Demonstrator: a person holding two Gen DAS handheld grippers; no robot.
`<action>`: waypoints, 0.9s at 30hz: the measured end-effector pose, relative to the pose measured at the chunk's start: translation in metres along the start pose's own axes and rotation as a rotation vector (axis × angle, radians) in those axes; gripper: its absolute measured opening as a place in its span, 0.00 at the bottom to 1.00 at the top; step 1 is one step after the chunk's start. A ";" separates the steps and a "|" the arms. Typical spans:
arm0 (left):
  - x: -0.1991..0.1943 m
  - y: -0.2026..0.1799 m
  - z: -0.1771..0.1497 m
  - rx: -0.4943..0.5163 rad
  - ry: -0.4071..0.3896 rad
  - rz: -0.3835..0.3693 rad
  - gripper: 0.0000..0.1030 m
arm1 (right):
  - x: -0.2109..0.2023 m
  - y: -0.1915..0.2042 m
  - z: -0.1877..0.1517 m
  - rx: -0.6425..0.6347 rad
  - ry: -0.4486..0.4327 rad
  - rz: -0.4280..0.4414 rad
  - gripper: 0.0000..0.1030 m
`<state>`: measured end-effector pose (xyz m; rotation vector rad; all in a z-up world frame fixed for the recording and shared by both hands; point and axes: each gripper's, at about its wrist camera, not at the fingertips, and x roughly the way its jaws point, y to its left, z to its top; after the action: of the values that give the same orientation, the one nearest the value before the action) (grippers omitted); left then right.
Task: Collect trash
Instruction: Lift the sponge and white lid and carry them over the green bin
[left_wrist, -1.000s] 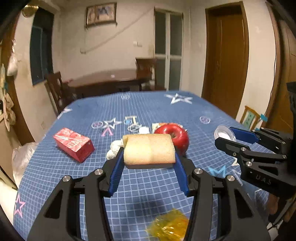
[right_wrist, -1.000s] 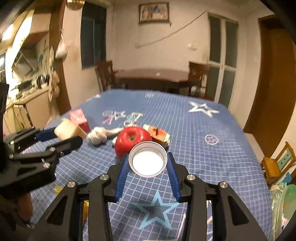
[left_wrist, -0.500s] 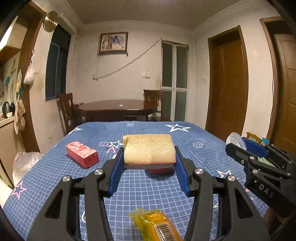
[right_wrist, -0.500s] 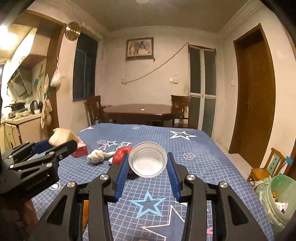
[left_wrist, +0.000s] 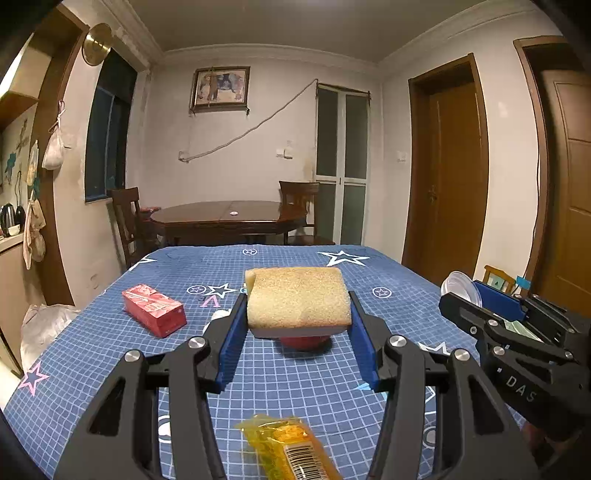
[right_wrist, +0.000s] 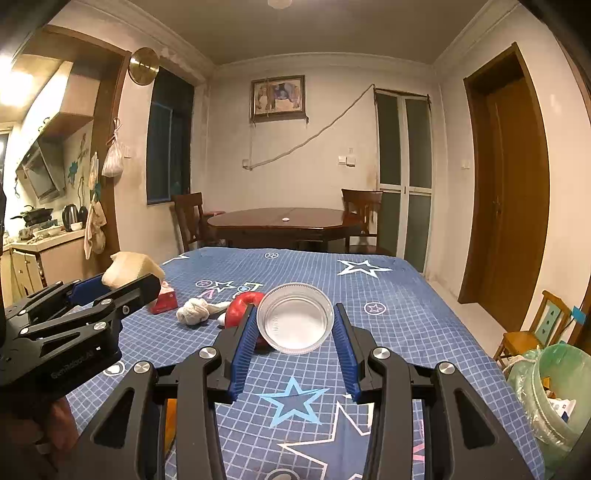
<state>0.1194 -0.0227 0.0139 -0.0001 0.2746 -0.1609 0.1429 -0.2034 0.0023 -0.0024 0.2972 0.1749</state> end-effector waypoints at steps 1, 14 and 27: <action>0.001 -0.001 0.001 0.001 0.002 -0.002 0.49 | 0.000 -0.002 0.001 0.002 0.001 -0.001 0.40; 0.018 -0.055 0.026 0.022 -0.016 -0.128 0.49 | -0.041 -0.074 0.022 0.001 -0.035 -0.122 0.40; 0.056 -0.163 0.043 0.073 0.029 -0.316 0.49 | -0.113 -0.215 0.039 0.035 -0.028 -0.357 0.41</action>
<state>0.1580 -0.1932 0.0441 0.0314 0.2965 -0.4852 0.0846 -0.4332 0.0676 -0.0181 0.2668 -0.1848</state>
